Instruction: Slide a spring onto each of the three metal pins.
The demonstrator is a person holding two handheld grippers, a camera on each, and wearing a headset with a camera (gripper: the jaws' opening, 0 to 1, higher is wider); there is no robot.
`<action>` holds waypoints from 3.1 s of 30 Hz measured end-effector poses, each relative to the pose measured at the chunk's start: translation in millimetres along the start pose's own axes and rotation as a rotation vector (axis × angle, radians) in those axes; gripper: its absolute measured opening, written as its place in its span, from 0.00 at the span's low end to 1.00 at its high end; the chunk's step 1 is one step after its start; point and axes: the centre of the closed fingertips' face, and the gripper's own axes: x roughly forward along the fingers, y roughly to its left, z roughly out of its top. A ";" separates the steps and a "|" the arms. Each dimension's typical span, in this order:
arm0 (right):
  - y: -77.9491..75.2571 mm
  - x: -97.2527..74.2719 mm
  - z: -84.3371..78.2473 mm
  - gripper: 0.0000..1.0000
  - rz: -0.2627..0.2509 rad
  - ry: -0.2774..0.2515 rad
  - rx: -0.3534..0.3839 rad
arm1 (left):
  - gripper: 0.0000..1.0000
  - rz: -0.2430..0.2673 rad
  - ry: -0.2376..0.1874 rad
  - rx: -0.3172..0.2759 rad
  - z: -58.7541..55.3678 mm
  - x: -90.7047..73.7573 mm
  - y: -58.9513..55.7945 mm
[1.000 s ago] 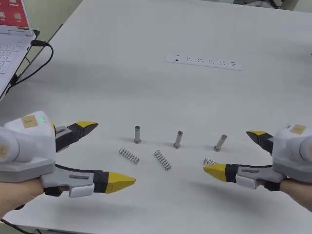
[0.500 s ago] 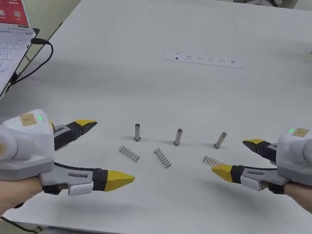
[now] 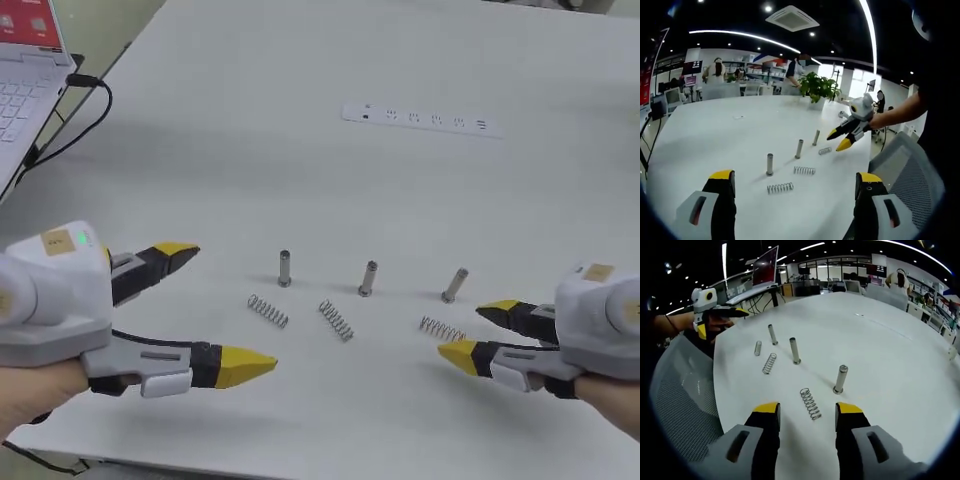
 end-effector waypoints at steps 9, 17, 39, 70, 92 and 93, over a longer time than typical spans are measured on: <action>5.6 9.1 -3.8 0.32 0.028 0.046 -0.042 | 0.97 -0.003 0.002 -0.001 -0.9 1.1 -0.7; 1.1 15.9 -9.4 0.26 0.027 0.085 -0.061 | 0.97 0.002 0.003 -0.006 -3.5 -1.6 -0.3; 0.3 19.1 -15.2 0.12 0.026 0.149 -0.092 | 0.98 0.003 -0.007 0.000 -2.4 -6.0 -2.8; 15.7 0.0 2.1 0.08 0.055 0.119 -0.172 | 0.89 -0.073 -0.008 0.099 10.1 5.2 -25.2; 89.2 -10.1 49.8 0.08 0.225 0.037 -0.391 | 0.54 -0.334 0.081 0.188 7.9 39.3 -73.4; 90.6 -10.4 49.9 0.08 0.228 0.037 -0.395 | 0.53 -0.336 0.081 0.189 9.1 40.4 -74.0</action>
